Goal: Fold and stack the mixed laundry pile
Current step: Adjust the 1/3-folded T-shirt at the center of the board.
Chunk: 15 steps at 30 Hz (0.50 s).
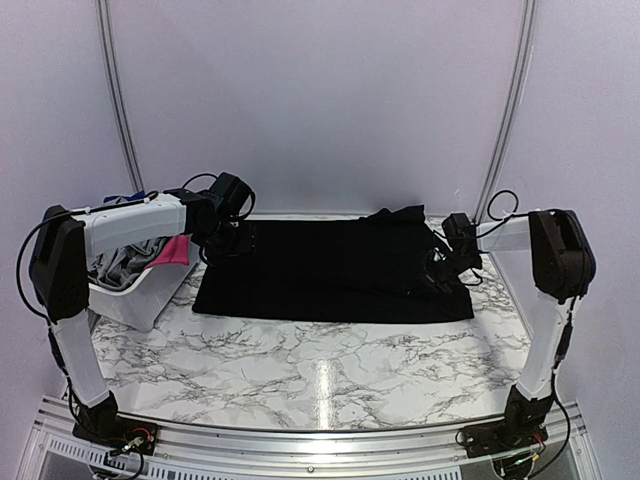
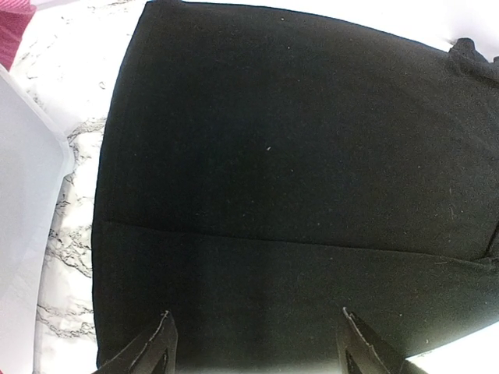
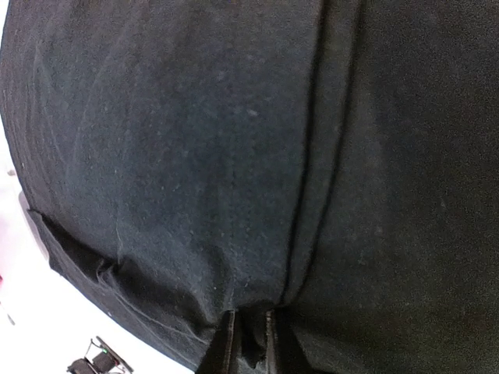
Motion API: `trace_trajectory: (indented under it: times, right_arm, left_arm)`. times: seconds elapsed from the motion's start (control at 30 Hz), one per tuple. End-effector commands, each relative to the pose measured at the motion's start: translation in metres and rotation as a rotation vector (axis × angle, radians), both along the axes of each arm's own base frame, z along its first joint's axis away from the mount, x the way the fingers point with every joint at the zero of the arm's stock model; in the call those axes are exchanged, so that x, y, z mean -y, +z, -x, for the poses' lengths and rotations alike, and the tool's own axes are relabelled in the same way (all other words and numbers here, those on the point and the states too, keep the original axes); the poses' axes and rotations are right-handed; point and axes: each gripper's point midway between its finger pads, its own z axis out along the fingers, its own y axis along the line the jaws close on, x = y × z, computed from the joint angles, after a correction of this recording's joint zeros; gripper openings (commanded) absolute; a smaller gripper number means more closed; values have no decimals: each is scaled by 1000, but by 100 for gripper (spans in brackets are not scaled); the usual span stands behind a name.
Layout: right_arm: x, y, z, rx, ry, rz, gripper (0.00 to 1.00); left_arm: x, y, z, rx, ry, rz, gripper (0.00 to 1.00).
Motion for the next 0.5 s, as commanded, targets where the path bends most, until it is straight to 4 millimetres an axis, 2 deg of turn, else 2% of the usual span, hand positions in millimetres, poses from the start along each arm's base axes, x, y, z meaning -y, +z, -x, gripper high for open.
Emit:
trace_trajectory:
  times: [0.0,0.07,0.27,0.47]
  right_arm:
    - [-8,7,-14,37,4,-13,5]
    - [-9,9,-16,44,5,-15,0]
    - [-12,20,-23,73,0,-33,0]
    - [-20,55,-49,179,-2,-74,0]
  left_arm:
    - [-2,1,-3,2,2,4,73]
    - [-2,1,-3,1,4,6,73]
    - [-2,0,-3,-1,3,6,73]
    - [-4,0,-3,0,5,4,73]
